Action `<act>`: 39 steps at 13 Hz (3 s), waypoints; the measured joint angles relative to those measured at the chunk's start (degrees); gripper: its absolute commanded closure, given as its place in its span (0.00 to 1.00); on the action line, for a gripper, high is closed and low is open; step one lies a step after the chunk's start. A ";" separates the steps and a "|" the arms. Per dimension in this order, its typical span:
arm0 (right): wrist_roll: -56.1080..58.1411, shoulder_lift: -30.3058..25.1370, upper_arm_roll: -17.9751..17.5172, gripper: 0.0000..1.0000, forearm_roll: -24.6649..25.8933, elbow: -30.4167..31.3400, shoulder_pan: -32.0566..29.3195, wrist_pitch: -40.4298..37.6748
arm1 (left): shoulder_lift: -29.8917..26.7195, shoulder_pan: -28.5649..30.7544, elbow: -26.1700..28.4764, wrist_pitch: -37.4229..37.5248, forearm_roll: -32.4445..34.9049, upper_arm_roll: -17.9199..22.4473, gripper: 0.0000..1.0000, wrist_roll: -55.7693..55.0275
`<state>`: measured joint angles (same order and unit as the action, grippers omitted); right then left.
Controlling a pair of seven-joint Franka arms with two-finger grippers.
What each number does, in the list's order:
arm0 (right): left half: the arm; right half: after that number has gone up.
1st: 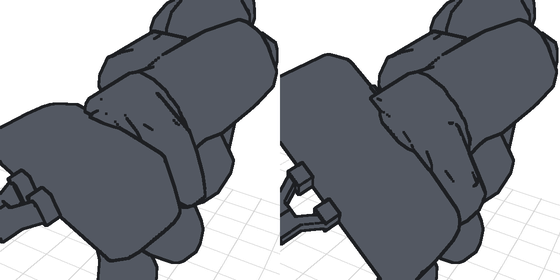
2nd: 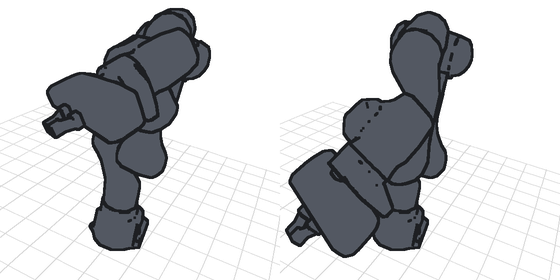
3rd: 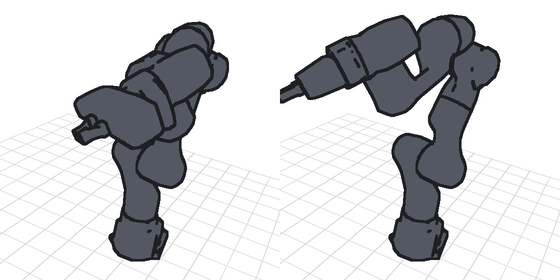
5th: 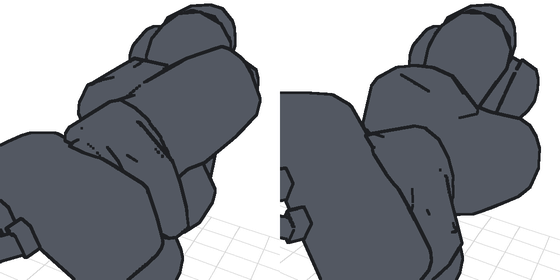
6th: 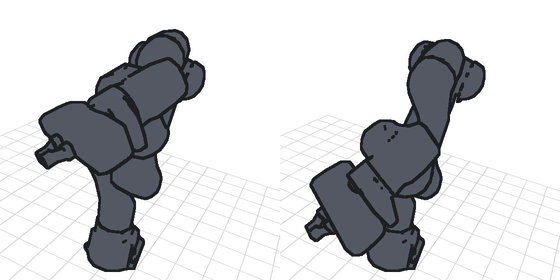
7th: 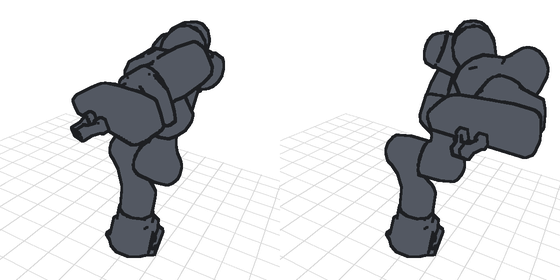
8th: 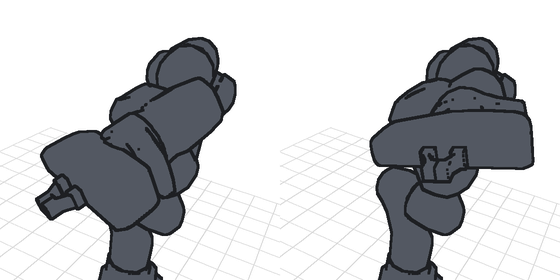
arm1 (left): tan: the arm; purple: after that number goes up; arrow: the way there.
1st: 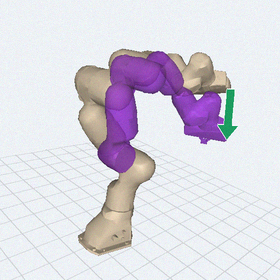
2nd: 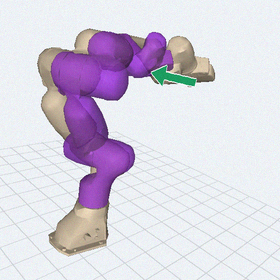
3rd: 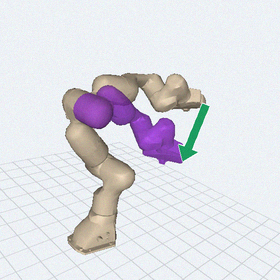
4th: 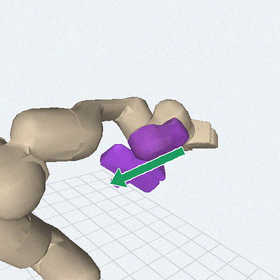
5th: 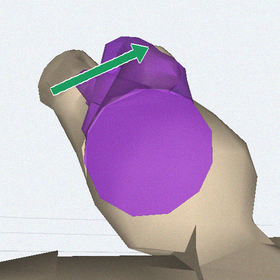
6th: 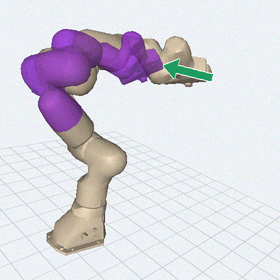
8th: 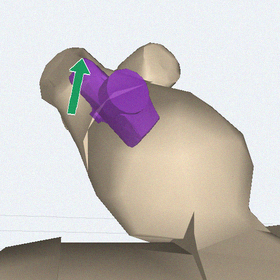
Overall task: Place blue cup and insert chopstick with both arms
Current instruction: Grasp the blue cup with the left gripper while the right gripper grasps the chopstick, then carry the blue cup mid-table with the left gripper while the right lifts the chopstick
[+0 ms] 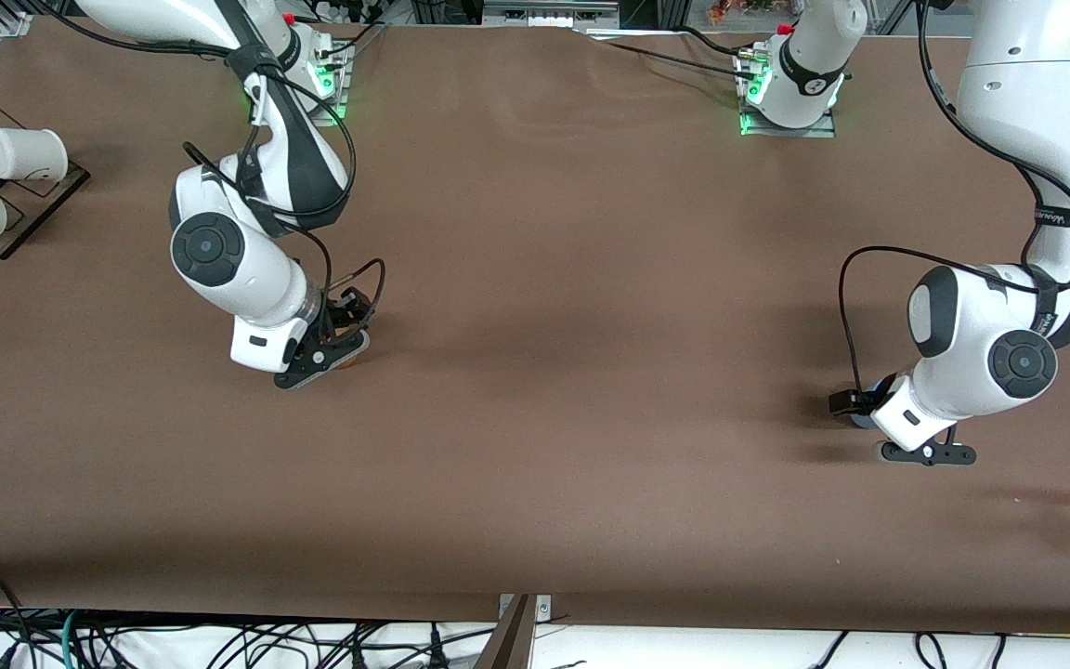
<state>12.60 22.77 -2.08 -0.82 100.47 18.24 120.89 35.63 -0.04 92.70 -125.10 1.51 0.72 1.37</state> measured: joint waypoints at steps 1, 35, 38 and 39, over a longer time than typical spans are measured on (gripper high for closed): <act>1.03 0.07 0.13 0.33 0.01 0.15 -0.16 0.09 | -0.15 0.02 0.58 -0.59 0.00 0.00 0.01 0.01; 10.27 -11.81 0.79 1.00 -0.04 -9.90 -0.66 -18.88 | 12.15 -37.93 -23.20 8.40 -5.31 -2.19 1.00 -32.56; 10.27 -11.80 0.72 1.00 -0.05 -9.90 -0.65 -18.89 | 13.63 -38.56 -23.76 8.40 -5.31 -2.11 0.47 -32.64; 10.27 -11.80 0.66 1.00 -0.05 -9.90 -0.64 -18.90 | 13.80 -38.55 -23.91 8.40 -5.31 -1.91 0.00 -32.65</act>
<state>22.87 10.98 -1.42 -0.87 90.57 17.60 101.98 49.43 -38.58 68.78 -116.70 -3.80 -1.19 -31.29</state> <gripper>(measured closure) 0.912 0.943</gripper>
